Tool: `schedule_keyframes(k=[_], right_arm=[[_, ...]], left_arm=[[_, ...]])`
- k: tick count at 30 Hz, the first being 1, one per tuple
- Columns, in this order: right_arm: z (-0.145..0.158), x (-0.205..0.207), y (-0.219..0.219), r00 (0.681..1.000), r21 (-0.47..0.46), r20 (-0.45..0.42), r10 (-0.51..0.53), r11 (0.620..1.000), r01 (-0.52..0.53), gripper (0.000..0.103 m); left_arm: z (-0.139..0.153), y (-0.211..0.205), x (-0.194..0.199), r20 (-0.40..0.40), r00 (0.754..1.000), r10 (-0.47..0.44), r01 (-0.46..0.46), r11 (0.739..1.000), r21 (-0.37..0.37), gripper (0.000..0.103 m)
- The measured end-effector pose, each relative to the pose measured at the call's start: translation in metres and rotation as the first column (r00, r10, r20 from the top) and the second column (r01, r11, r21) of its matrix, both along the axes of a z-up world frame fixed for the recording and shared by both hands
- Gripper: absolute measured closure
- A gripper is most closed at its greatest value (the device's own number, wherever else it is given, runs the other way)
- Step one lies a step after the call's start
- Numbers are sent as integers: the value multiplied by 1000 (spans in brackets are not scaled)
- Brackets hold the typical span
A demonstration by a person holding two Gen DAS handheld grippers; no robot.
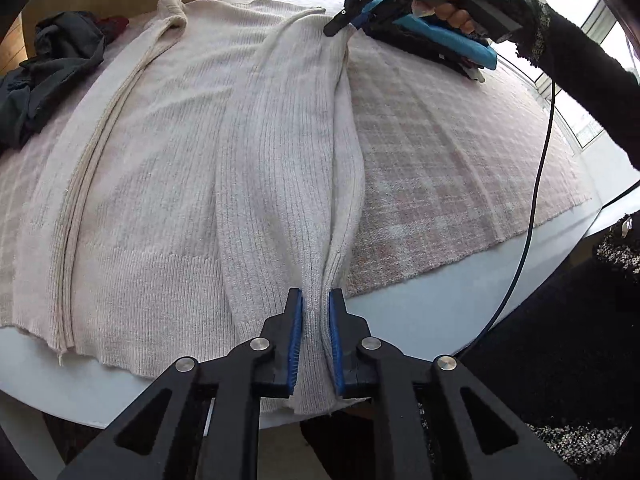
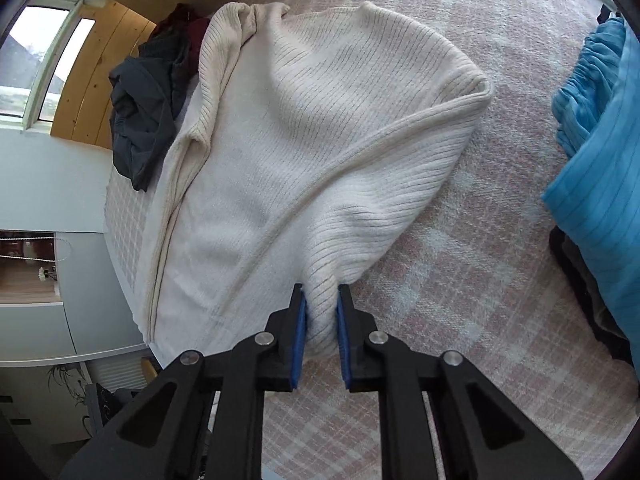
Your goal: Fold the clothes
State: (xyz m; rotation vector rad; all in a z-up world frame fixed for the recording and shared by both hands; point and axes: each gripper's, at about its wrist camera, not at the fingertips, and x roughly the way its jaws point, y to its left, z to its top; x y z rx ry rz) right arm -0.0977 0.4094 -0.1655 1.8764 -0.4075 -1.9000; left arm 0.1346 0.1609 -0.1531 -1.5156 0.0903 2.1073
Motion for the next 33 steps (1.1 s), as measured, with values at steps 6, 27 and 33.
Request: schedule_keyframes(k=[6, 27, 33], right_arm=[[24, -48, -53, 996, 74, -49, 74, 995, -70, 90], [4, -62, -112, 949, 271, -128, 288, 931, -246, 60], [-30, -59, -150, 913, 399, -127, 388, 863, -311, 94]], left_arm=[[18, -61, -5, 13, 987, 160, -160, 969, 187, 91], [10, -83, -30, 12, 984, 176, -176, 981, 82, 49], [-13, -70, -39, 61, 991, 120, -119, 993, -9, 53]])
